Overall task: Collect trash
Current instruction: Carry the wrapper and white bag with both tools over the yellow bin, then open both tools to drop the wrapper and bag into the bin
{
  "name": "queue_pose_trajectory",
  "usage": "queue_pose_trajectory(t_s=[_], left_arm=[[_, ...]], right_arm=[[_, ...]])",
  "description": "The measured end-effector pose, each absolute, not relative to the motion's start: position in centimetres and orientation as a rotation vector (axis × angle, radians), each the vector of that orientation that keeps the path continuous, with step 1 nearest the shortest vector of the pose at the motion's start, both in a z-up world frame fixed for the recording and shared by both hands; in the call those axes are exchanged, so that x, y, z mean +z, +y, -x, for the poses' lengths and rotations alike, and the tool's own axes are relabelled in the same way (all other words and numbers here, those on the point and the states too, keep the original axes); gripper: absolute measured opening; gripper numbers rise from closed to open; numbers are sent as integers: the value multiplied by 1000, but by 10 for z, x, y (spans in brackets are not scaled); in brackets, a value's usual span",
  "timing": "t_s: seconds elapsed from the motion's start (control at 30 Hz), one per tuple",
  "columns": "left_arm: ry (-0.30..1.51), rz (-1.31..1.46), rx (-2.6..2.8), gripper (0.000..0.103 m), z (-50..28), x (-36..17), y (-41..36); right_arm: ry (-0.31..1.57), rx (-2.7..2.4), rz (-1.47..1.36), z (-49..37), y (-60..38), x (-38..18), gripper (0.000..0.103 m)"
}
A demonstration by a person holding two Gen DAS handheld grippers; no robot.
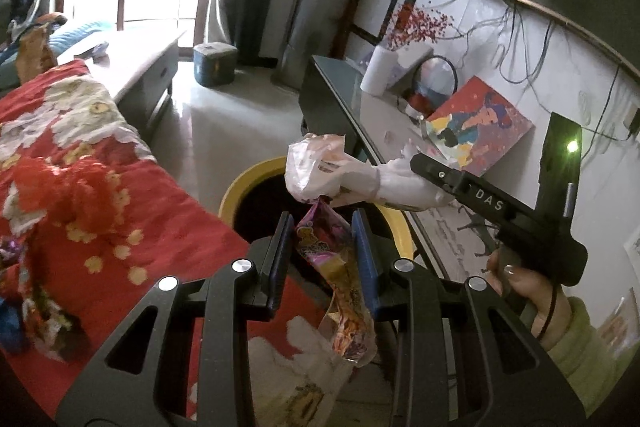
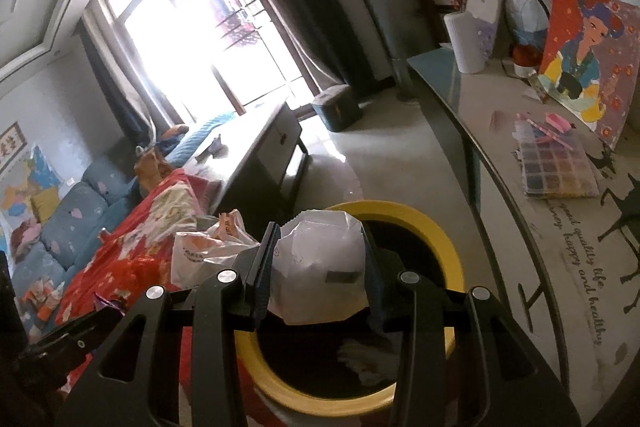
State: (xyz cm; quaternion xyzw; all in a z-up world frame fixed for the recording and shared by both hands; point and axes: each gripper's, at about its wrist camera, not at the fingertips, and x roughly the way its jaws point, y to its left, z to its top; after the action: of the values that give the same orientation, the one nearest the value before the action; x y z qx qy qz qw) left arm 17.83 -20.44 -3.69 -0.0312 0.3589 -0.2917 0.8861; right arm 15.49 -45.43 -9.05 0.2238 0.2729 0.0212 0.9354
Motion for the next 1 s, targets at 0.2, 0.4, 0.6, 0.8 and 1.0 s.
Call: queue_pose_trajectory(t_s=[0.2,0.4,0.6,0.8,1.0], left_arm=[[780,50,-602,24,-193,-51,-219],[792,36,-601,24,-206,-59,-231],[812,27,-602,24,-216,-71,-240],[826,30,-613,25,-226,-77,-247],[829,65,-599,63,-227,-78,-238]], right_arm=[[581,23,-468,-158,-462,-101,37],[609,5,-468,-161,-467,-112,37],[631,-77,-422,-165,-472,-123,38],[651,-94,-430,-167,-475,-132,46],[626,-110,-453,-163,-479,-125,63]])
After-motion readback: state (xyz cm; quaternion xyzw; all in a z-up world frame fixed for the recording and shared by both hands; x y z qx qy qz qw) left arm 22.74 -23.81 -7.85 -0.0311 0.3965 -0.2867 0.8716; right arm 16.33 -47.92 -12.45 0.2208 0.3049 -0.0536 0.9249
